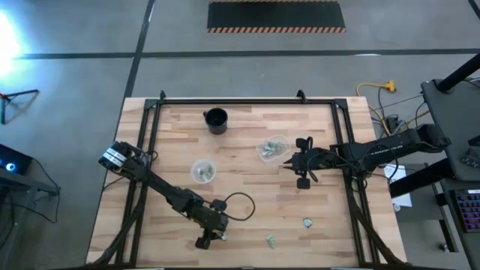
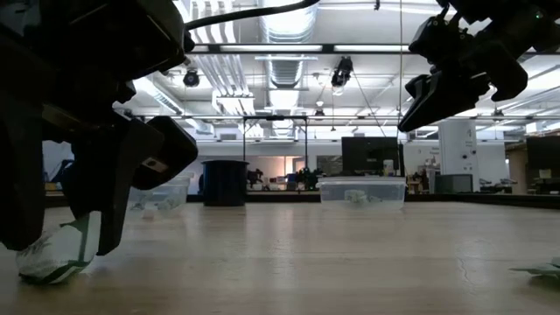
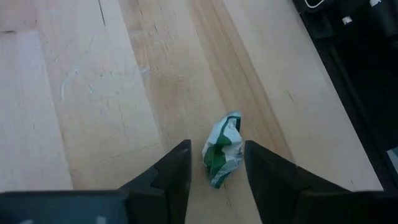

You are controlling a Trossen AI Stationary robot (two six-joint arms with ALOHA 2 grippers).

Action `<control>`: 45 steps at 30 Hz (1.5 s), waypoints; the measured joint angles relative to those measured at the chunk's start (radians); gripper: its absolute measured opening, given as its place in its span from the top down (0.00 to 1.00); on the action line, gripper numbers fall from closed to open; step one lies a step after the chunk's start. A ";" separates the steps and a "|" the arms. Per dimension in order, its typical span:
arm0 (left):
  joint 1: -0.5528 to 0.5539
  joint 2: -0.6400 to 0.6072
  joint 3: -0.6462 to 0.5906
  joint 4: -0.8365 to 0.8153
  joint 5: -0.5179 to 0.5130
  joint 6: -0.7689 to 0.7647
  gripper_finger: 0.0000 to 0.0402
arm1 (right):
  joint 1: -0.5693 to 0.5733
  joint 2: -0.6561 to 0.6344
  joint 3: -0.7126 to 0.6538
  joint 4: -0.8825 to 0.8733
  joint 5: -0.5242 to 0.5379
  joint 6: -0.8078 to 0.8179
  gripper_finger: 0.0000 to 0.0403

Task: Pick and place items into bin
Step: Put the truvia packet into the circle transparent bin

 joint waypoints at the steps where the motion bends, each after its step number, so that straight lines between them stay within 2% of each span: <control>1: 0.000 0.000 0.000 0.000 0.000 0.000 0.70 | 0.000 0.000 0.000 -0.001 0.000 0.000 0.85; 7: 0.000 0.000 0.000 0.000 0.001 0.000 0.84 | 0.000 0.000 -0.001 -0.002 0.000 0.000 0.85; 12: 0.000 -0.001 0.000 -0.008 0.001 0.000 0.92 | 0.000 0.000 -0.001 -0.001 0.000 0.000 0.85; 18: 0.001 -0.016 0.000 -0.011 0.001 0.007 0.97 | 0.000 0.000 -0.001 -0.001 0.000 0.000 0.85; 24: 0.007 -0.064 0.000 -0.021 -0.014 0.032 0.97 | 0.000 0.000 -0.002 0.000 0.000 0.000 0.85; 28: 0.010 -0.129 0.005 -0.110 -0.125 0.058 0.97 | 0.000 0.000 -0.002 -0.001 0.000 0.000 0.85; 38: 0.015 -0.350 0.006 -0.358 -0.536 0.121 0.98 | 0.000 0.000 -0.003 0.000 0.000 0.000 0.85; 42: 0.021 -0.417 0.002 -0.438 -0.639 0.140 0.98 | 0.000 0.000 -0.003 -0.001 0.000 0.000 0.85; 45: 0.024 -0.453 0.000 -0.500 -0.677 0.140 0.98 | 0.000 0.000 -0.003 -0.001 0.000 0.000 0.85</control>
